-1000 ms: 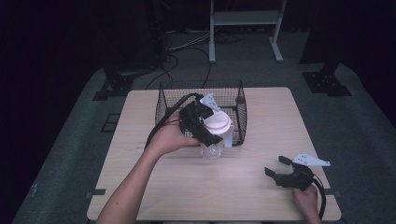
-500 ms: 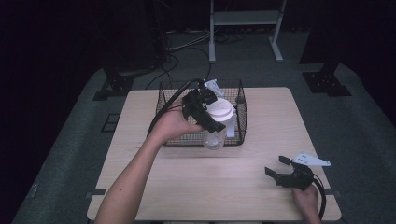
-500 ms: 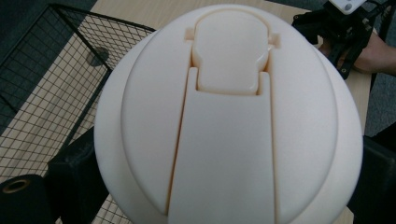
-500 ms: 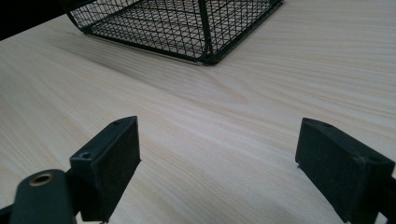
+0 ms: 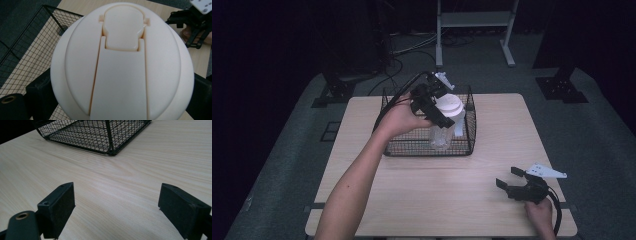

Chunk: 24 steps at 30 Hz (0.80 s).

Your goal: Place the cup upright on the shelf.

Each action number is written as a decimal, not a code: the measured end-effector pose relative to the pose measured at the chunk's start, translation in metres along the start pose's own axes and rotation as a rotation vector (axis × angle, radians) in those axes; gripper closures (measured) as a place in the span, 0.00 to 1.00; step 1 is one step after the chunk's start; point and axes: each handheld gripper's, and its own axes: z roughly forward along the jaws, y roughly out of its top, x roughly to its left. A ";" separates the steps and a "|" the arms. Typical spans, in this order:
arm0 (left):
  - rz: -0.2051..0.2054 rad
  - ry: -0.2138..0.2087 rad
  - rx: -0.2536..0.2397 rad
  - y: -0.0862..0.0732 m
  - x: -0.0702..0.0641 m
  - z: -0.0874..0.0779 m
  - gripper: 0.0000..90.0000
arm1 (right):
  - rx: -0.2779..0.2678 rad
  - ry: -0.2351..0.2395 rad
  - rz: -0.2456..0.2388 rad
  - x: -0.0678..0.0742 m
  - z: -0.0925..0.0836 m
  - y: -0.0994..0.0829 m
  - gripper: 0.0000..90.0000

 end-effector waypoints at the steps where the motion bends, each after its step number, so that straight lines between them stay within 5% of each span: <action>1: -0.002 -0.001 0.001 0.001 0.002 0.000 0.06 | -0.001 0.000 0.000 0.000 0.000 0.000 0.14; 24: -0.107 0.074 -0.022 0.010 0.050 0.007 0.06 | -0.018 0.008 0.008 -0.002 -0.001 0.000 0.14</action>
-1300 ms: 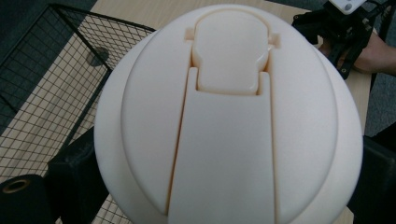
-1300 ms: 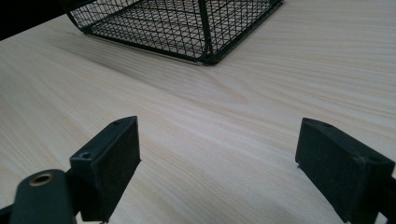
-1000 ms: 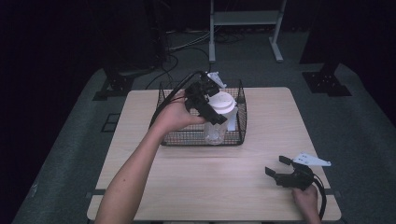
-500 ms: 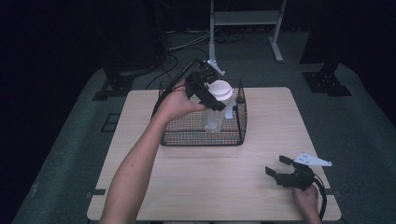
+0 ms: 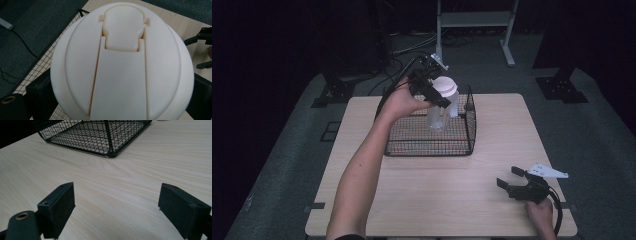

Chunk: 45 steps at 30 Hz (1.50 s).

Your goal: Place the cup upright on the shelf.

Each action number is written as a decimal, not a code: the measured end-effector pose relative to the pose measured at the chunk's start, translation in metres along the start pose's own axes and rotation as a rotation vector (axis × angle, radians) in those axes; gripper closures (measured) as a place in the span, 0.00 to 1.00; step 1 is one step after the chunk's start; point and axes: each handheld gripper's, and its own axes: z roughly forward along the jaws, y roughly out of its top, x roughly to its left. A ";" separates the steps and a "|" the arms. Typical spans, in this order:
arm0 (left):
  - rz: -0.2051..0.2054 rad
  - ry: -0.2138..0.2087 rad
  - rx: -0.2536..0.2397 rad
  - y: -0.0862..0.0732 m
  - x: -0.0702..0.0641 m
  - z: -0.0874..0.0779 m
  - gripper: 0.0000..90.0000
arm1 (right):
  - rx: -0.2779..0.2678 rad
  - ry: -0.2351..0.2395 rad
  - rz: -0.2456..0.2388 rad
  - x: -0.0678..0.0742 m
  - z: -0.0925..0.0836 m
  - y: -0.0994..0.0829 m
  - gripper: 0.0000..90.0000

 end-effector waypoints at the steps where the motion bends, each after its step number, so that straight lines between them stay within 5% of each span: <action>1: -0.008 0.000 0.004 0.000 0.002 0.002 0.06 | 0.000 0.001 0.001 0.000 0.000 0.000 0.14; 7: -0.023 0.032 0.021 -0.003 0.013 0.012 0.06 | 0.002 0.003 0.006 0.000 -0.001 0.000 0.14; 21: -0.063 0.033 0.071 -0.008 0.027 0.054 0.06 | -0.015 0.012 0.019 -0.002 -0.002 0.000 0.14; 45: -0.160 0.056 0.077 -0.047 0.040 0.095 0.06 | -0.005 0.013 0.019 -0.003 -0.001 0.000 0.14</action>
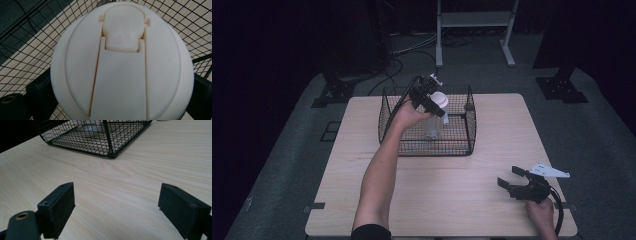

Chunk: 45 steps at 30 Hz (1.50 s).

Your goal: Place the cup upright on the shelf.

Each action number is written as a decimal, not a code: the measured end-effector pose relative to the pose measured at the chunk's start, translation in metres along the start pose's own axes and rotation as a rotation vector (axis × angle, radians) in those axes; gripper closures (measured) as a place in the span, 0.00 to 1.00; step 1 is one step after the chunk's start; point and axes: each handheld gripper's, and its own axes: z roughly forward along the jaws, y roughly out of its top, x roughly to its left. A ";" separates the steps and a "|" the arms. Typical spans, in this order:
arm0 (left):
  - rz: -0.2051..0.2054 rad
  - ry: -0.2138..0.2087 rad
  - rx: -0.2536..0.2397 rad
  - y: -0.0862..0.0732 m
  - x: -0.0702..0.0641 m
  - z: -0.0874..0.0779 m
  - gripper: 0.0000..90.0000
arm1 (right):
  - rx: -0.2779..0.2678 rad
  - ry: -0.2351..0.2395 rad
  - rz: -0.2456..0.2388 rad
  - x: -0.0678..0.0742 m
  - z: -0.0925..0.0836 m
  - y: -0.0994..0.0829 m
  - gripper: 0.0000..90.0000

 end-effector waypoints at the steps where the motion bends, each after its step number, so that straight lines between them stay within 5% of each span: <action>1: 0.003 0.000 0.001 -0.001 0.001 0.000 0.06 | 0.000 0.000 0.002 0.000 0.000 0.000 0.14; 15: -0.022 -0.010 -0.033 -0.023 0.008 0.003 0.06 | 0.005 -0.001 0.003 0.000 0.001 0.000 0.14; 32: 0.026 0.016 -0.024 -0.027 0.001 0.000 0.05 | 0.020 -0.003 -0.013 0.003 0.002 0.000 0.14; 45: 0.002 0.005 -0.111 -0.034 0.000 -0.019 0.00 | 0.030 -0.014 -0.029 0.004 0.004 0.000 0.14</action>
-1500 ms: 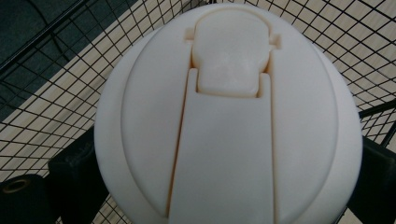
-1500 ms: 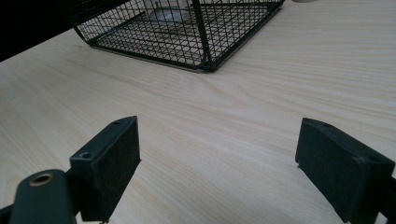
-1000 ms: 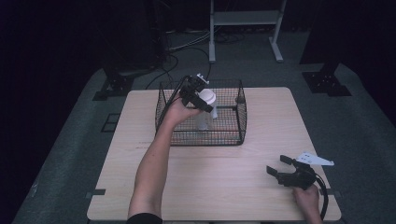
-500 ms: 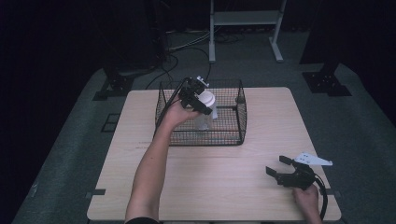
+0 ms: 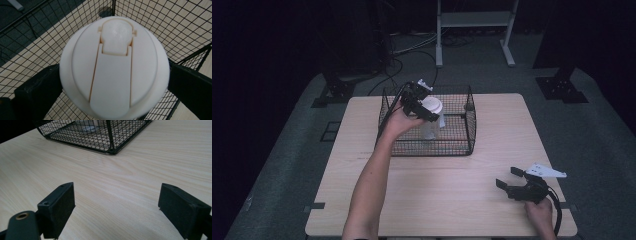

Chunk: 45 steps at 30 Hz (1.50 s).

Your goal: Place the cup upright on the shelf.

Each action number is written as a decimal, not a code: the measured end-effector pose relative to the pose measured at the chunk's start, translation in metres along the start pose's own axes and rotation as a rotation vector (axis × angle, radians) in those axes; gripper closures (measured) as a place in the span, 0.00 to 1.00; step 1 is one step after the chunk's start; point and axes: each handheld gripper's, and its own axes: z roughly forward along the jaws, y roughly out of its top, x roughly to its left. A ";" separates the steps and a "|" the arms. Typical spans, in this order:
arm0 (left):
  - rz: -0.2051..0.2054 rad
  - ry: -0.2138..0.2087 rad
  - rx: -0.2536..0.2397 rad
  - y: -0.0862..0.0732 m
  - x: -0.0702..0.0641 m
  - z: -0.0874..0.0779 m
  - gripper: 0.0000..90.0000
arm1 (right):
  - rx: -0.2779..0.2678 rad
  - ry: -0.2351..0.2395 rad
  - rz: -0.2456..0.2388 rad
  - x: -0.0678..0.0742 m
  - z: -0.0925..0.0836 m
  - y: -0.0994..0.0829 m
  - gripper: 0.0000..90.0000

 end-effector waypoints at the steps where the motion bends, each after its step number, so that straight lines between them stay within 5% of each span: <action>1: -0.005 -0.001 -0.005 -0.001 0.000 -0.002 0.00 | 0.002 -0.002 -0.001 0.000 0.000 0.000 0.14; 20: 0.007 0.024 -0.063 -0.019 0.002 -0.036 0.00 | 0.018 -0.026 -0.008 0.003 0.002 0.000 0.14; 35: -0.049 0.023 -0.102 -0.058 0.004 -0.047 0.00 | 0.023 -0.040 -0.020 0.003 0.003 0.000 0.14; 45: -0.051 0.023 -0.111 -0.083 0.000 -0.057 0.00 | 0.028 -0.044 -0.020 0.004 0.003 0.000 0.14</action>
